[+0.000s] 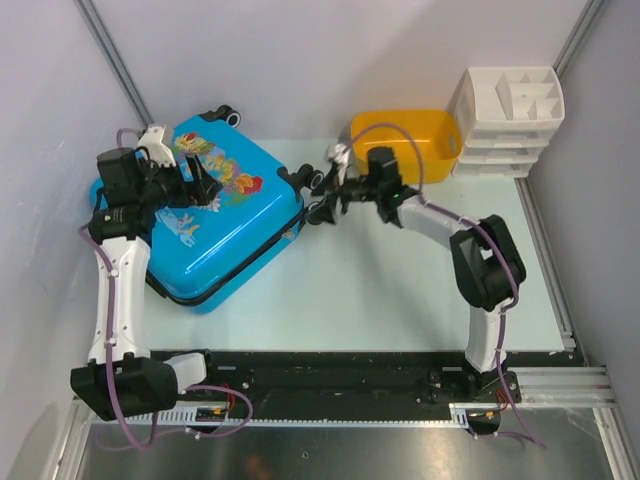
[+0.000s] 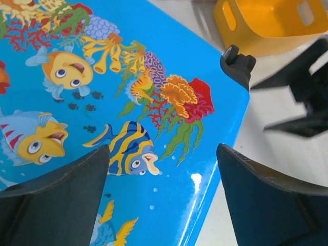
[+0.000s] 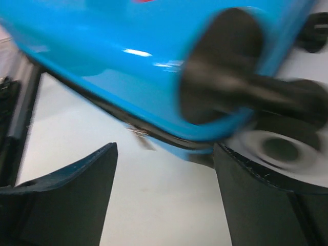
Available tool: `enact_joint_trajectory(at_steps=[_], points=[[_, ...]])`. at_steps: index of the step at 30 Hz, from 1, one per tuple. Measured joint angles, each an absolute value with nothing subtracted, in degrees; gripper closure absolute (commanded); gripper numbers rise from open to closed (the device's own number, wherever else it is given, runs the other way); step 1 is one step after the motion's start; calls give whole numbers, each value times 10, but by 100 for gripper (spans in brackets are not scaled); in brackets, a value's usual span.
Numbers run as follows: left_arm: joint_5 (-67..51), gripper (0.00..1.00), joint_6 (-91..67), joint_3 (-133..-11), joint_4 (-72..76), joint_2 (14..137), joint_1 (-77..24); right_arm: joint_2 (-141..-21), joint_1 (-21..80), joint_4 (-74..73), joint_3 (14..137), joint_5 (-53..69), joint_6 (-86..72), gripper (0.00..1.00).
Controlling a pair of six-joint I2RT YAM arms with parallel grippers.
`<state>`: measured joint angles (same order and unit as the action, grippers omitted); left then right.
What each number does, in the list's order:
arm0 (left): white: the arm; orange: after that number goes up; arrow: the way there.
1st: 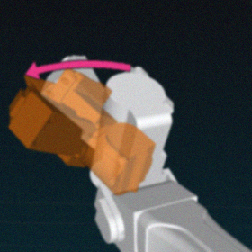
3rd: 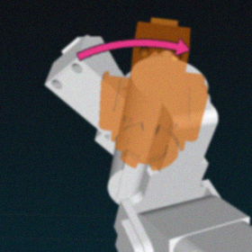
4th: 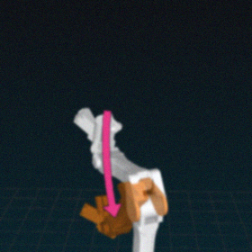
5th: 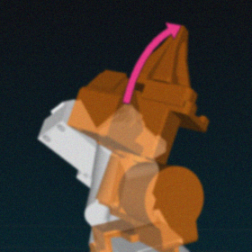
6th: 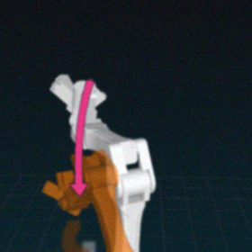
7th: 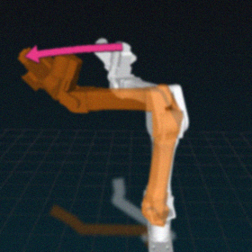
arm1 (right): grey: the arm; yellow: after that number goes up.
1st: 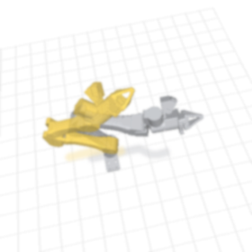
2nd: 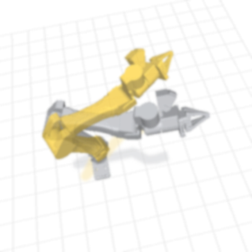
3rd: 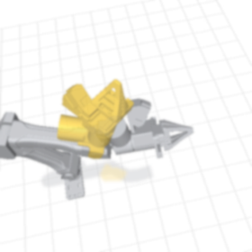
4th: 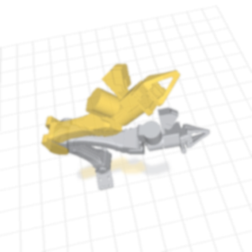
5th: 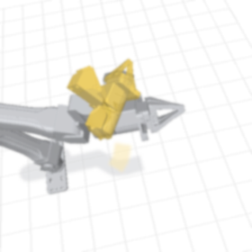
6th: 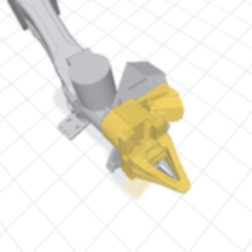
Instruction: Open, take out, and arrange the luggage
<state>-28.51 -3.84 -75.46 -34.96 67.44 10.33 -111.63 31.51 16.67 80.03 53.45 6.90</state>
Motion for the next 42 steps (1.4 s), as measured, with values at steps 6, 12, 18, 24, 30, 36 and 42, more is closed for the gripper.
enact_joint_trajectory(at_steps=[6, 12, 18, 24, 30, 36, 42], points=[[-300, 9, -29, -766, -351, 681, 94, -1121, 216, 140, 875, 530, 115, 10], [-309, 9, -29, -768, -352, 683, 93, -1173, 235, 59, 1001, 525, 264, 6], [-318, 9, -29, -768, -352, 683, 92, -1245, 262, -39, 1080, 502, 416, 5], [-322, 9, -30, -768, -352, 683, 92, -1290, 286, -107, 1118, 463, 540, 7], [-322, 9, -29, -766, -352, 682, 92, -1307, 302, -84, 1128, 421, 583, 10], [-322, 9, -30, -766, -353, 682, 92, -1316, 314, -75, 1141, 396, 598, 42], [-302, 9, -39, -750, -352, 666, 92, -1291, 316, -11, 1071, 379, 603, 100]])
